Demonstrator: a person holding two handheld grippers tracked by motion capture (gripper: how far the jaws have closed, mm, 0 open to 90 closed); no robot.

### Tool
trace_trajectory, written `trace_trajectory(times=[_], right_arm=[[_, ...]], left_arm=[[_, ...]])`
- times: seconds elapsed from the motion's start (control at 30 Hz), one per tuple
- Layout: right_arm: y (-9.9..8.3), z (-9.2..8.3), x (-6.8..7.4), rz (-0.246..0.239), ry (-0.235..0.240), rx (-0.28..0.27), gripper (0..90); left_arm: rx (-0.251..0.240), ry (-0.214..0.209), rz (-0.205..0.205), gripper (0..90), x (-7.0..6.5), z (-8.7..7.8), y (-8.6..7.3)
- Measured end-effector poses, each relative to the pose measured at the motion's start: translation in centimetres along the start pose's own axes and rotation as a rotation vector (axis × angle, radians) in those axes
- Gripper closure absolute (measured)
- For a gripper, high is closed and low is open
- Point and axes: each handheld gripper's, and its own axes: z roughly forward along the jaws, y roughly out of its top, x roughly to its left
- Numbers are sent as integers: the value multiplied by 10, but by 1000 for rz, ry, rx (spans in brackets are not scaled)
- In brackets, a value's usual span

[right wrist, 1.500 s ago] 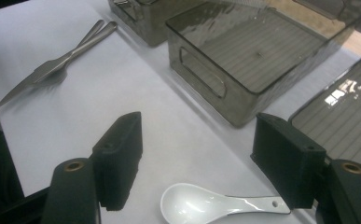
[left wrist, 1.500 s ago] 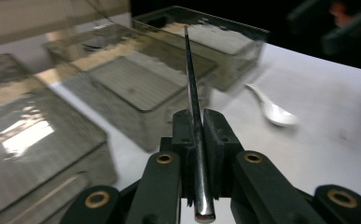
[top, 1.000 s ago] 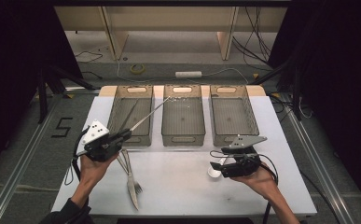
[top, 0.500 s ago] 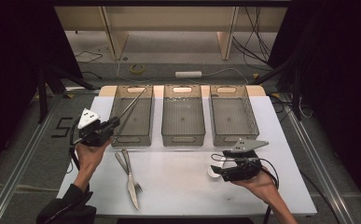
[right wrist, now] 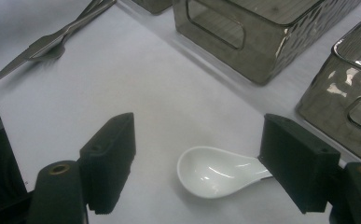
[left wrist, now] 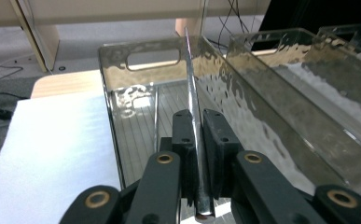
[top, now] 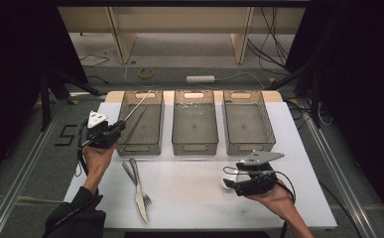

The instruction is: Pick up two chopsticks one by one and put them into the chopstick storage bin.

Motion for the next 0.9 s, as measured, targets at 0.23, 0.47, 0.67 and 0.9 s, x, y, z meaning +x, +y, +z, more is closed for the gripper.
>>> trace_trajectory(times=[0.23, 0.47, 0.67, 0.9], right_arm=[[0, 0, 0, 1, 1, -1, 276], [0, 0, 2, 0, 12, -15, 270], [1, 0, 3, -3, 19, -13, 270], [1, 0, 2, 0, 22, -13, 271]], left_arm=[[30, 14, 4, 831, 1, 7, -1], [74, 31, -7, 830, 6, 15, -4], [115, 39, -46, 828, 11, 22, -5], [143, 58, -58, 814, 11, 28, -4]])
